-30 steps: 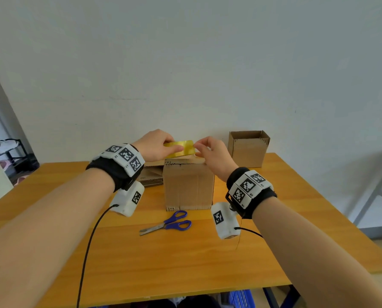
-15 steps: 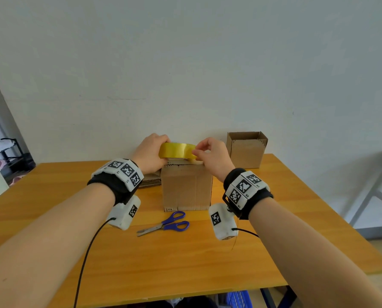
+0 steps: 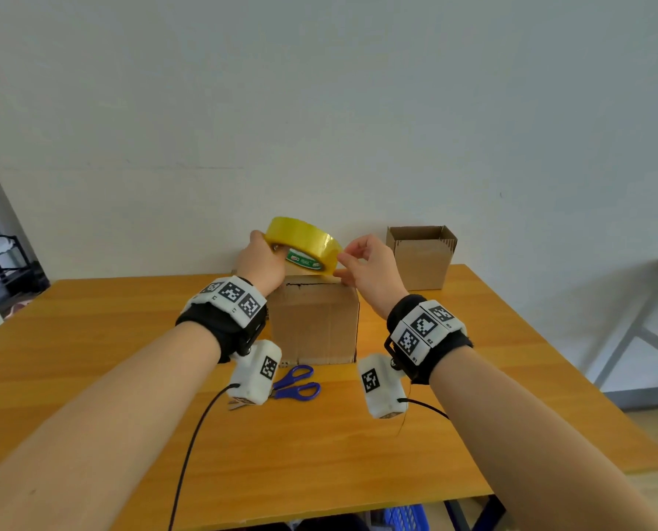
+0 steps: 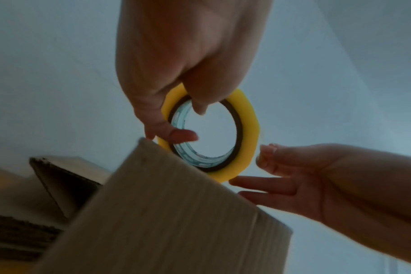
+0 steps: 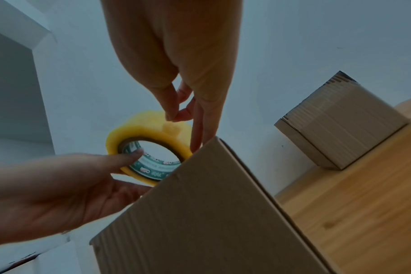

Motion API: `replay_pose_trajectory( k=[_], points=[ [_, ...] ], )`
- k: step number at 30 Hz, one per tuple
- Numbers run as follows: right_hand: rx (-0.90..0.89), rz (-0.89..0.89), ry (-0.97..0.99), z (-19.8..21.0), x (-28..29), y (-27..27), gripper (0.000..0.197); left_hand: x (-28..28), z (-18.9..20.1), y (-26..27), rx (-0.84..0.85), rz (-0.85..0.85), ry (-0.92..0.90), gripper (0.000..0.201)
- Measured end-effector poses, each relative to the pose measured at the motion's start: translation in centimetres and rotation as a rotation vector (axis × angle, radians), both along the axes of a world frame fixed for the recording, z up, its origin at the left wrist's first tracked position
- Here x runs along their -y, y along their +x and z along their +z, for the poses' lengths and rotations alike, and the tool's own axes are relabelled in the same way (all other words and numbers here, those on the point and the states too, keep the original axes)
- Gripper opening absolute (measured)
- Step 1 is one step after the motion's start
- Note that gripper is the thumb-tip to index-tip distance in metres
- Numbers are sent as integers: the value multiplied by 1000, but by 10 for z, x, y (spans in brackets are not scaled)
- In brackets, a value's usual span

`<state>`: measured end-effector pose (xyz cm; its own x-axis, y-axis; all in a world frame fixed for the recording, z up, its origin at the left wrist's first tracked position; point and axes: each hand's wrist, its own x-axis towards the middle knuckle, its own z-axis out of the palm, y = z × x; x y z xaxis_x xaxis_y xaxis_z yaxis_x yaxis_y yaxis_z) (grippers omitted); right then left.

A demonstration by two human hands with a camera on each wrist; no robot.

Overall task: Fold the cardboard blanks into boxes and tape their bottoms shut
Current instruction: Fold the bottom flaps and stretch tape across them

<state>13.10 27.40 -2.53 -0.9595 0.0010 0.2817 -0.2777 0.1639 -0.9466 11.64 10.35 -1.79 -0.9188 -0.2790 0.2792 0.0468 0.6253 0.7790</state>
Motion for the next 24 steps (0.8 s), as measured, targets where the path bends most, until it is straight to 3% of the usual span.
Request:
replay_pose_trajectory(
  k=[3, 7, 11, 15, 19, 22, 24],
  points=[
    [26, -16, -28, -1, 0, 0, 12, -8, 0, 0, -39, -34, 250, 17],
    [51, -14, -81, -3, -4, 0, 15, -10, -6, 0, -13, -49, 549, 25],
    [61, 22, -161, -5, -7, 0, 23, -6, -16, -1, 4, -80, 612, 5],
    [105, 79, -250, -5, -6, -1, 32, -9, -7, 1, -38, -94, 659, 24],
    [160, 91, -297, -5, -4, -3, 27, -9, -2, 3, -28, -72, 666, 25],
    [177, 101, -385, -6, -5, -2, 10, -6, -7, 1, -11, -86, 715, 32],
    [198, 123, -423, -6, -8, -3, 5, -7, -8, 2, -6, -103, 719, 24]
  ],
)
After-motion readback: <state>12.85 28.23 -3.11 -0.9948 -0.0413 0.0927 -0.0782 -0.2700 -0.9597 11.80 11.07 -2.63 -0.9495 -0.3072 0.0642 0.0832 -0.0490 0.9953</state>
